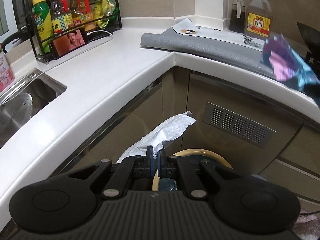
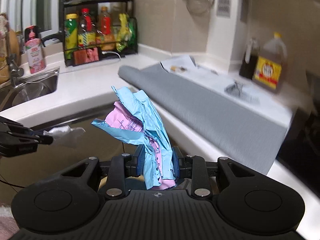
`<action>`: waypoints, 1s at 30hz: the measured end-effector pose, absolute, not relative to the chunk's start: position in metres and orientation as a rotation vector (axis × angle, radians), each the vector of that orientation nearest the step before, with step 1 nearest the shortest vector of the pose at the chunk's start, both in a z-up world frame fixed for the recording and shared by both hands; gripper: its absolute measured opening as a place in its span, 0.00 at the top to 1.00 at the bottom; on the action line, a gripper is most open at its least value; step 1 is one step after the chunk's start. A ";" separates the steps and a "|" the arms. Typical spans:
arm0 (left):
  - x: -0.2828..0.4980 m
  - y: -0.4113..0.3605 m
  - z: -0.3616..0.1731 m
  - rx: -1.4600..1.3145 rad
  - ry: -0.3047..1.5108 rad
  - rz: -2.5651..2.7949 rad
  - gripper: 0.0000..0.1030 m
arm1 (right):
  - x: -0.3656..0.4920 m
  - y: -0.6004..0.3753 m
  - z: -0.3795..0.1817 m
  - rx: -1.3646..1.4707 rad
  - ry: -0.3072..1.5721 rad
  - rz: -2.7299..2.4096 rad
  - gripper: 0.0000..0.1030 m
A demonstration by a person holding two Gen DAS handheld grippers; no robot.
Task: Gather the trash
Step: 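Carry the tissue and wrapper down into the cabinet above the blue bin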
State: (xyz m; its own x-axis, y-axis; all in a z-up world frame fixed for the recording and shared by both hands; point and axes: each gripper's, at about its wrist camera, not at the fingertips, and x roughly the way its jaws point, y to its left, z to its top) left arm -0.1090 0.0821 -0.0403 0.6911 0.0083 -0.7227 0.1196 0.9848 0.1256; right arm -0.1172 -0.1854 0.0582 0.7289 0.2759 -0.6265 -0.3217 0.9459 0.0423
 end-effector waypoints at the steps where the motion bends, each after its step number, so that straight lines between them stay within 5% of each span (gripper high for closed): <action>1: -0.109 0.081 -0.041 0.170 0.807 -0.067 0.96 | -0.116 -0.184 0.060 -0.076 0.674 0.338 0.70; 30: -0.069 0.069 -0.096 0.167 0.990 -0.107 0.96 | -0.095 -0.131 -0.040 0.076 0.969 0.386 0.69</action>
